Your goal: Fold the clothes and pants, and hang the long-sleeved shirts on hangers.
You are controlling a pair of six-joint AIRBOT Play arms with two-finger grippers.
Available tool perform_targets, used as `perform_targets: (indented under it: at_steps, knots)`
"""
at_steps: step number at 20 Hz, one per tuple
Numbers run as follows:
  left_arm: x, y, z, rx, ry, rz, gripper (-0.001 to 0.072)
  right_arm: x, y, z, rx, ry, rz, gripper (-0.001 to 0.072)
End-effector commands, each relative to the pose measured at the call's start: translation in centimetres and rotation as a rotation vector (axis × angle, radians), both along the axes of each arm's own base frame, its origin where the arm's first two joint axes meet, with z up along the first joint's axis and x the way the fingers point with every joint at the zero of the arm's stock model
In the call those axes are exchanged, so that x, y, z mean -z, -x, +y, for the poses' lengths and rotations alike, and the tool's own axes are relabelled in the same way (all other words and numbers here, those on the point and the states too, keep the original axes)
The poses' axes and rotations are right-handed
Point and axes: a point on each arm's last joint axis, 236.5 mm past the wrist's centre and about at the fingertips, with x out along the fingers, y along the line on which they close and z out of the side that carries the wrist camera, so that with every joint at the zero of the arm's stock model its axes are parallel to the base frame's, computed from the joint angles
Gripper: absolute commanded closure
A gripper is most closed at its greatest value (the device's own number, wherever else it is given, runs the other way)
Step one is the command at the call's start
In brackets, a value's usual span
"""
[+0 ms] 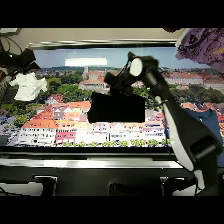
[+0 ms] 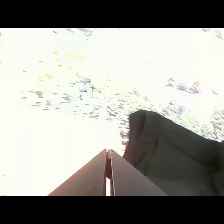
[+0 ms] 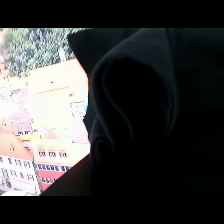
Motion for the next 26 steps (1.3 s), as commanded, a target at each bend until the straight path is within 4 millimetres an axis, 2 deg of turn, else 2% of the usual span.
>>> perform_targets:
  at_steps: [1,4,10,11,12,14,16,18,19,21,23,25,26]
  knots:
    - [-0.4,0.7,2.2,-0.025,-0.02,0.004,0.0683,4.5,0.7,4.4,-0.011,-0.015,0.05,0.0678]
    - [-0.2,0.7,2.2,-0.017,-0.025,0.005,0.0683,7.2,1.2,5.3,-0.02,-0.012,0.101,0.0678]
    - [0.0,0.6,2.2,-0.006,-0.031,0.006,0.0683,9.8,0.2,5.8,-0.003,-0.015,0.107,0.0675]
    - [0.1,0.6,2.2,-0.002,-0.034,0.006,0.0683,9.9,0.1,5.9,-0.007,-0.018,0.1,0.0626]
    - [0.1,0.6,2.2,-0.002,-0.034,0.006,0.0683,9.7,-0.1,6.1,-0.014,-0.027,0.087,0.0561]
    - [0.1,0.5,2.2,-0.003,-0.034,0.007,0.0683,8.5,0.1,7.0,-0.058,-0.066,0.061,0.0386]
    - [0.2,0.5,2.2,-0.003,-0.033,0.009,0.0683,6.5,0.1,7.0,-0.09,-0.071,0.016,0.0316]
    - [0.2,0.5,2.2,-0.003,-0.033,0.009,0.0683,2.9,-0.5,5.8,-0.101,-0.086,-0.054,0.0289]
    - [0.2,0.5,2.2,-0.003,-0.033,0.009,0.0683,1.2,-0.9,4.5,-0.086,-0.091,-0.071,0.0289]
    - [0.2,0.5,2.2,-0.003,-0.033,0.009,0.0683,-2.0,-1.7,0.1,-0.06,-0.075,-0.091,0.0289]
    - [0.2,0.5,2.2,-0.003,-0.033,0.009,0.0683,-3.9,-2.1,-6.2,-0.061,-0.02,-0.091,0.0284]
    - [0.2,0.5,2.2,-0.003,-0.033,0.009,0.0683,-4.6,-2.1,-13.1,-0.098,0.044,-0.082,0.0235]
    - [0.2,0.5,2.2,-0.002,-0.033,0.009,0.0683,-4.4,-2.2,-16.6,-0.106,0.058,-0.069,0.0234]
